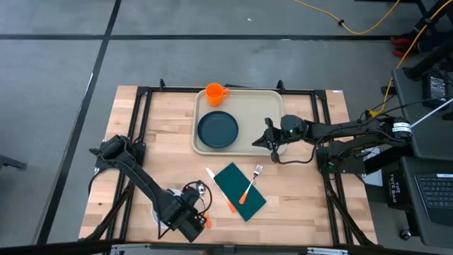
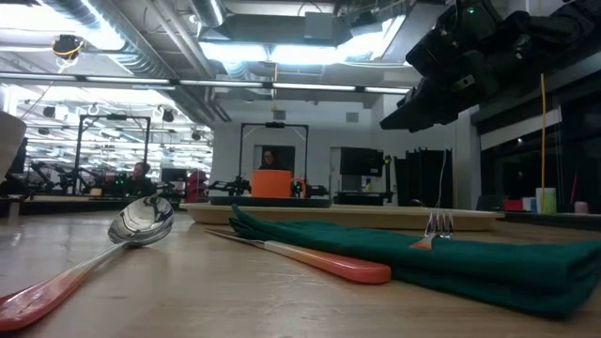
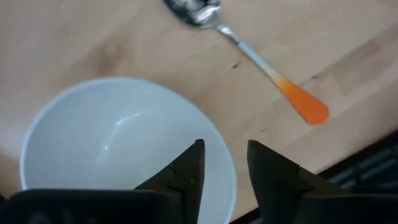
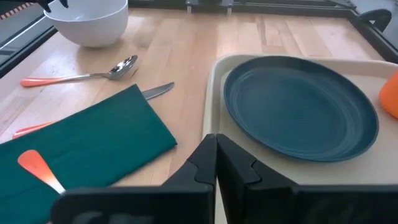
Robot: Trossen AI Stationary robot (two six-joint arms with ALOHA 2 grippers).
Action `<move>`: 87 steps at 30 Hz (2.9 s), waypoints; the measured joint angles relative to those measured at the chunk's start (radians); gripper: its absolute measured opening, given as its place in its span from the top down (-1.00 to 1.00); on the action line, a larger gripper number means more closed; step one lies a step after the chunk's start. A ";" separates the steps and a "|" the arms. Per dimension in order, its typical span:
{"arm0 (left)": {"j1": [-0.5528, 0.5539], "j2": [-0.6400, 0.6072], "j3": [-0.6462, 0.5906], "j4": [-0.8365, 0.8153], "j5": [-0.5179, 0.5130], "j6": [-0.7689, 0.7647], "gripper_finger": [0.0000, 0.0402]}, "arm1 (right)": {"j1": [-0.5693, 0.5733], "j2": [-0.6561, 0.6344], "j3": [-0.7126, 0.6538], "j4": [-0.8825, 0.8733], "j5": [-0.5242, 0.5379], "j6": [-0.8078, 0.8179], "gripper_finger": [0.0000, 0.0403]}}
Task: Set up tray
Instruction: Stack the white bowl on top of the blue-green plate on the gray tray
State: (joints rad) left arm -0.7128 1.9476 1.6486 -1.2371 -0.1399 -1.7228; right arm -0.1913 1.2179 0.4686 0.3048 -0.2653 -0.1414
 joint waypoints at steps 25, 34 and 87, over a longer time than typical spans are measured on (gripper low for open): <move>0.001 0.000 -0.088 0.108 -0.001 -0.096 0.30 | 0.000 0.000 0.000 -0.004 -0.001 0.001 0.94; 0.001 0.064 -0.088 0.117 0.116 -0.009 0.30 | 0.000 0.000 0.000 -0.004 -0.001 0.001 0.94; -0.013 -0.091 -0.079 -0.043 -0.041 0.632 0.99 | 0.000 0.000 0.000 -0.004 0.000 0.044 0.94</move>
State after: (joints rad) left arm -0.7258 1.8563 1.5692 -1.2799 -0.1805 -1.0908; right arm -0.1909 1.2179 0.4686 0.3008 -0.2649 -0.0975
